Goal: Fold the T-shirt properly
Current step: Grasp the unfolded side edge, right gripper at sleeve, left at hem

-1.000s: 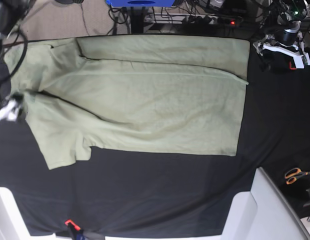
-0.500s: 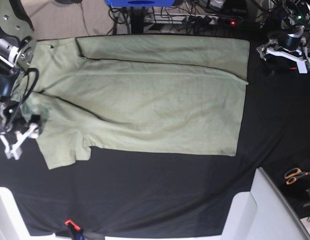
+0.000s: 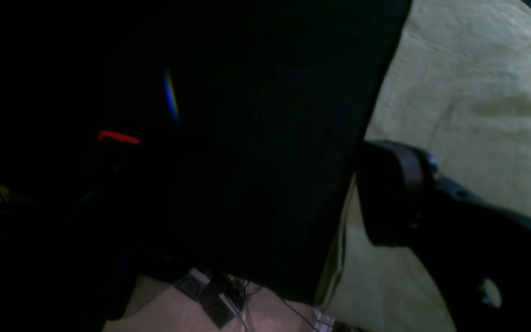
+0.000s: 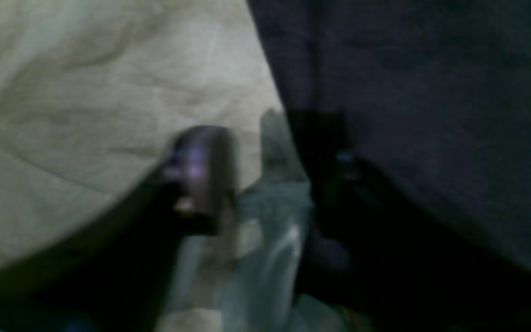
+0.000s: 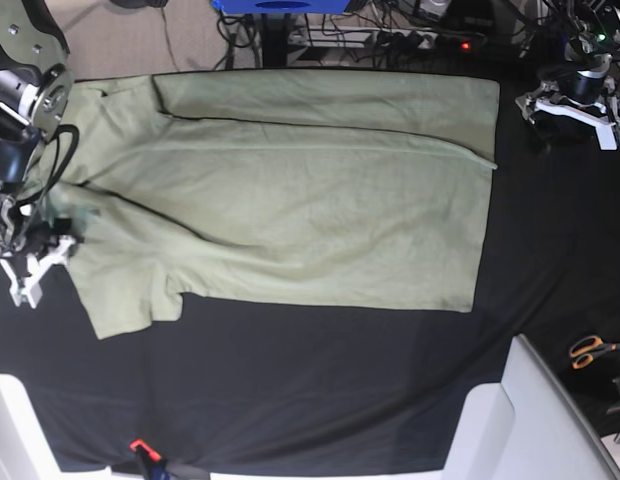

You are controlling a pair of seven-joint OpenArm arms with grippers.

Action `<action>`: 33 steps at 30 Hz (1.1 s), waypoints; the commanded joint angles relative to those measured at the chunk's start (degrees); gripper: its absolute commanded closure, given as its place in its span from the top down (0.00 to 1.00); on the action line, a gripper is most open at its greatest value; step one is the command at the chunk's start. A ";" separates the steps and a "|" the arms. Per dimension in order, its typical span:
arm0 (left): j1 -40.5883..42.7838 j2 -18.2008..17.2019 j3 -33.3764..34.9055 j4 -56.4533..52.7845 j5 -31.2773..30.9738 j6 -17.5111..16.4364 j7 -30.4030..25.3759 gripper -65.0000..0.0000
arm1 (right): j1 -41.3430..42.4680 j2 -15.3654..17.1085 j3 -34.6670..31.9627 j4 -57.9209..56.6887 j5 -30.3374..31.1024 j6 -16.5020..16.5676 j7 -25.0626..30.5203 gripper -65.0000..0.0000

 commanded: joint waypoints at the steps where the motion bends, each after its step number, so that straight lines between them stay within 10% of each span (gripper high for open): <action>1: 0.22 -0.71 -0.27 0.86 -0.68 -0.22 -1.32 0.92 | 1.29 0.70 0.08 0.66 0.41 0.50 0.08 0.26; 5: -1.54 -1.07 -0.27 0.86 -0.68 -0.22 -1.23 0.92 | 1.29 0.61 0.08 0.66 0.41 0.50 0.08 0.00; 18: -28.00 -5.11 5.71 -13.56 6.79 0.04 15.91 0.92 | 1.29 0.35 0.08 0.74 0.41 0.50 0.08 0.01; 23: -33.37 -3.35 5.71 -24.11 15.41 -0.22 15.47 0.92 | 1.29 0.52 0.08 1.10 0.41 0.50 0.08 0.01; 33: -28.97 -1.95 15.20 -26.39 11.45 0.04 10.11 0.92 | 1.29 0.70 0.08 1.10 0.41 0.50 0.08 0.00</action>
